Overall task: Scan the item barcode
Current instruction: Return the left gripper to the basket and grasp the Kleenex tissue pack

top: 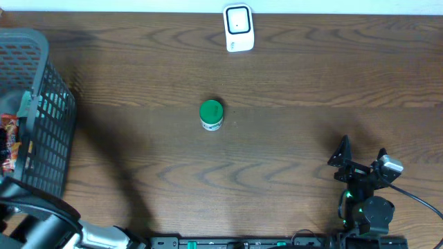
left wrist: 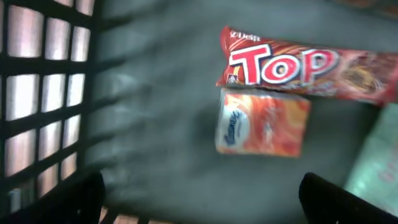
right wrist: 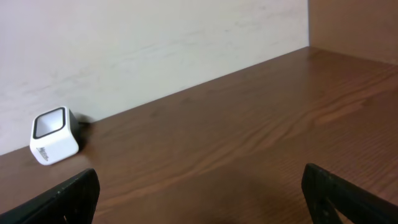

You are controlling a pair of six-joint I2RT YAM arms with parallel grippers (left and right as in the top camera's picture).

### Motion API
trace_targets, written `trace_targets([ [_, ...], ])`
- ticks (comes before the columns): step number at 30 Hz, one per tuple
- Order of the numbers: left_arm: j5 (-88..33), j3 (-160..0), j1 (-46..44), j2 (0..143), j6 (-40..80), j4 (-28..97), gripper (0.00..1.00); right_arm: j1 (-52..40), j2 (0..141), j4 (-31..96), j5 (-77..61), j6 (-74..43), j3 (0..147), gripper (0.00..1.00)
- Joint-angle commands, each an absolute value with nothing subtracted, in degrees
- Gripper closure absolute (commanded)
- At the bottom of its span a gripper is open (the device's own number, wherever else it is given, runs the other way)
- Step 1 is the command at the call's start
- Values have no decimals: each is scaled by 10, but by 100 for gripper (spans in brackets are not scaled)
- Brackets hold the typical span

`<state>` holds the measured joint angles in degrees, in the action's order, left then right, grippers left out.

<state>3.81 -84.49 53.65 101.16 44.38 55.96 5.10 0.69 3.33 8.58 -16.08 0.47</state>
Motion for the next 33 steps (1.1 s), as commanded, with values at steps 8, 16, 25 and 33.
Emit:
trace_targets([
  [8,50,-832,504,1106,447,485,2,46,4,34,85,-157,3,1],
  [16,50,-832,480,1176,447,438,2,46,4,34,85,-158,3,1],
  [25,51,-835,479,1182,426,445,20,46,4,34,85,-157,3,1],
  [33,56,-844,480,1080,410,473,26,46,4,34,85,-158,3,1],
])
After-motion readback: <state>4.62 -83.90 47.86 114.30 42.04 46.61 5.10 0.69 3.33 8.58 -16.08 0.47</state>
